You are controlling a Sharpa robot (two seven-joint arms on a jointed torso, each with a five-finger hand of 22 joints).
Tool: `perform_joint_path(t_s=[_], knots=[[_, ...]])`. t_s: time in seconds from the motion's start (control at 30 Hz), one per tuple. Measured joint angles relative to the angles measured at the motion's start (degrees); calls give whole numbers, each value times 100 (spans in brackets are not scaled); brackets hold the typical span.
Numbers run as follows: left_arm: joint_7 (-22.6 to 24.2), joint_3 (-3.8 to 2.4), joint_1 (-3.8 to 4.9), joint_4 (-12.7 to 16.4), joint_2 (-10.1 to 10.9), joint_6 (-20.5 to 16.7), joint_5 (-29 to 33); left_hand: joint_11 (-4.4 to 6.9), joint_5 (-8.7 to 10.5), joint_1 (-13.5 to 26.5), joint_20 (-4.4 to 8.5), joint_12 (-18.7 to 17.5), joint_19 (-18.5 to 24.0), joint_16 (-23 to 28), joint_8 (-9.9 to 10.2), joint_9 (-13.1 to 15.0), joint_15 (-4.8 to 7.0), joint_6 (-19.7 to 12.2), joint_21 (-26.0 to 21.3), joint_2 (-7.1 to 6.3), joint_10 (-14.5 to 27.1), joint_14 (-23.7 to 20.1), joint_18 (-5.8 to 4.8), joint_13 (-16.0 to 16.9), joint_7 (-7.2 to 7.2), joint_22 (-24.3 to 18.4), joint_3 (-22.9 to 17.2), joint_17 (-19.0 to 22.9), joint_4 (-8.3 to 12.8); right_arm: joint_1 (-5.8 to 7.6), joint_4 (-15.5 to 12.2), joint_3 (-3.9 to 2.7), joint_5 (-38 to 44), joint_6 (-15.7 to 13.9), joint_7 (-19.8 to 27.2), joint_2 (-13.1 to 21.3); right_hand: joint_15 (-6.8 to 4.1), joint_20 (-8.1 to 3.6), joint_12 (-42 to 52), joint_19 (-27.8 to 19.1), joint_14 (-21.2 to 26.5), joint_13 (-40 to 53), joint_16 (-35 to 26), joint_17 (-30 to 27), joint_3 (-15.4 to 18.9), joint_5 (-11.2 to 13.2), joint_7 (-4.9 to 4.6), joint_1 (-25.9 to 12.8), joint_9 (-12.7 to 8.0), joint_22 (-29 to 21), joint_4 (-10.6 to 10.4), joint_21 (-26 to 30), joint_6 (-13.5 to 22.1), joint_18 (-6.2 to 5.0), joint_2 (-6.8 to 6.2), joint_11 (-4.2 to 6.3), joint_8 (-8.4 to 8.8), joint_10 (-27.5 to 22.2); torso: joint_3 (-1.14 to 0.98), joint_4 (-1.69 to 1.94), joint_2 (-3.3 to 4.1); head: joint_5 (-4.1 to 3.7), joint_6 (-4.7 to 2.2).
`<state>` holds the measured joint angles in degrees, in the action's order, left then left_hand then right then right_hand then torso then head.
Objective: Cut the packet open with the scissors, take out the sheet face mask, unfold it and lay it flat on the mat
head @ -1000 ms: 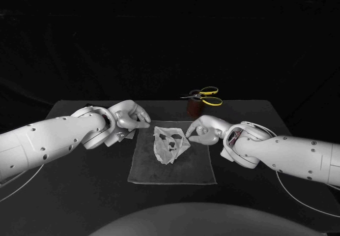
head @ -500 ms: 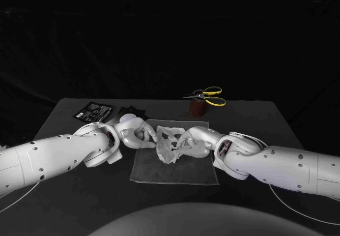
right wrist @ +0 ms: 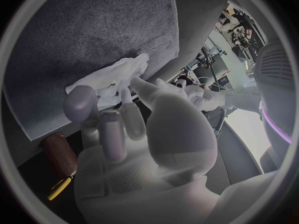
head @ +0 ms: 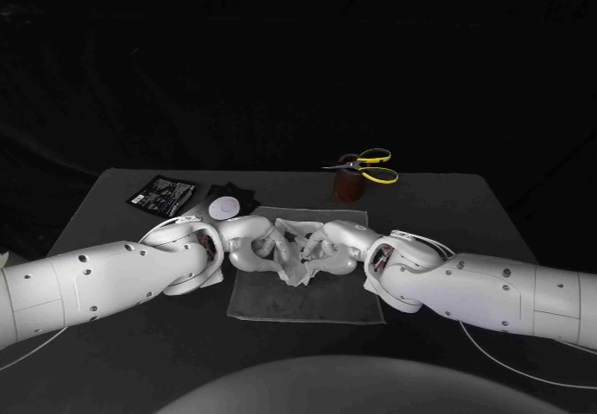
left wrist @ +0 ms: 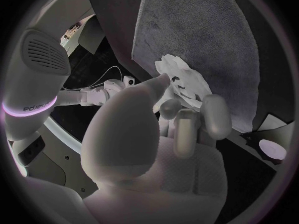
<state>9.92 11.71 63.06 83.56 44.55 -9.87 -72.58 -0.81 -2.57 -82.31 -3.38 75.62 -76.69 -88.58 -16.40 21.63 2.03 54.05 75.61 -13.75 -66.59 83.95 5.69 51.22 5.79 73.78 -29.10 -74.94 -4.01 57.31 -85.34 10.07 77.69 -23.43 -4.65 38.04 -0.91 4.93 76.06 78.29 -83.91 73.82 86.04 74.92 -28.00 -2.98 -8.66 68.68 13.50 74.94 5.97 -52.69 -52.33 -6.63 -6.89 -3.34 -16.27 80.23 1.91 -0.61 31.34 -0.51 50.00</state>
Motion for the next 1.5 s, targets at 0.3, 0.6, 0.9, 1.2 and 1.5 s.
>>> perform_joint_path(t_s=[0.3, 0.6, 0.9, 1.2, 1.5], knots=[[-13, 2, -96, -264, -232, 66, -363, 0, 0, 0, 0, 42, 0, 0, 120, -82, 0, -122, 23, 0, 1, 0, -1, 54, 23, 31, -39, 0, 39, -6, 178, 0, -56, 142, -106, -134, 0, 1, -1, -1, 0, -1, -1, 4, 69, 0, -17, -45, -12, -4, -68, 28, 19, 3, 3, 0, 55, -1, 7, 5, 18, -1, 0], [-32, -3, -116, -351, -291, 77, -525, -18, 0, -24, 0, 110, -42, 1, 147, -98, 0, -122, 84, 25, -23, -1, 0, 218, 23, 80, -55, 0, 55, -7, 185, -1, -113, 291, -147, -144, 0, 1, 14, -2, 0, -1, -2, 4, 130, 0, -7, -96, -12, -2, -130, 56, 9, 6, 54, 2, 55, -4, 10, 1, 30, -5, 0], [-72, -3, -120, -372, -283, 137, -634, 29, 0, -24, -12, 190, -53, 2, 97, -106, -1, 115, 107, 25, -112, -1, 0, 371, -8, 108, -71, 0, 71, -7, 137, -1, -147, 393, -155, -104, 0, 1, 27, -2, 0, 40, 16, 0, 154, 0, 38, -96, 6, 1, -154, 56, -121, 9, 54, 5, 55, -7, 10, 1, 36, -14, 0], [-118, -4, -121, -410, -322, 216, -705, 29, 0, -24, -1, 191, -82, -21, 97, -107, -1, 137, 123, 25, -112, -1, -89, 382, 13, 120, -71, 0, 71, -7, 116, -2, -163, 433, -145, -100, 0, 1, 27, -3, 0, 45, 16, -1, 177, 0, 60, -127, 11, 0, -177, 56, -145, 13, 86, 6, 55, -8, 8, 1, 48, -16, 0], [-137, -6, -121, -419, -357, 253, -737, 8, 0, -19, -1, 223, -124, -21, 97, -114, -1, 171, 172, 82, -132, -1, -89, 438, 7, 119, -71, 0, 71, -7, 131, -2, -179, 451, -137, -107, 0, 1, 67, -3, 0, 76, 13, 0, 169, 0, 119, 35, 55, -4, -169, 56, -337, 18, 248, 39, -39, 25, 6, 3, 53, -24, 0]])
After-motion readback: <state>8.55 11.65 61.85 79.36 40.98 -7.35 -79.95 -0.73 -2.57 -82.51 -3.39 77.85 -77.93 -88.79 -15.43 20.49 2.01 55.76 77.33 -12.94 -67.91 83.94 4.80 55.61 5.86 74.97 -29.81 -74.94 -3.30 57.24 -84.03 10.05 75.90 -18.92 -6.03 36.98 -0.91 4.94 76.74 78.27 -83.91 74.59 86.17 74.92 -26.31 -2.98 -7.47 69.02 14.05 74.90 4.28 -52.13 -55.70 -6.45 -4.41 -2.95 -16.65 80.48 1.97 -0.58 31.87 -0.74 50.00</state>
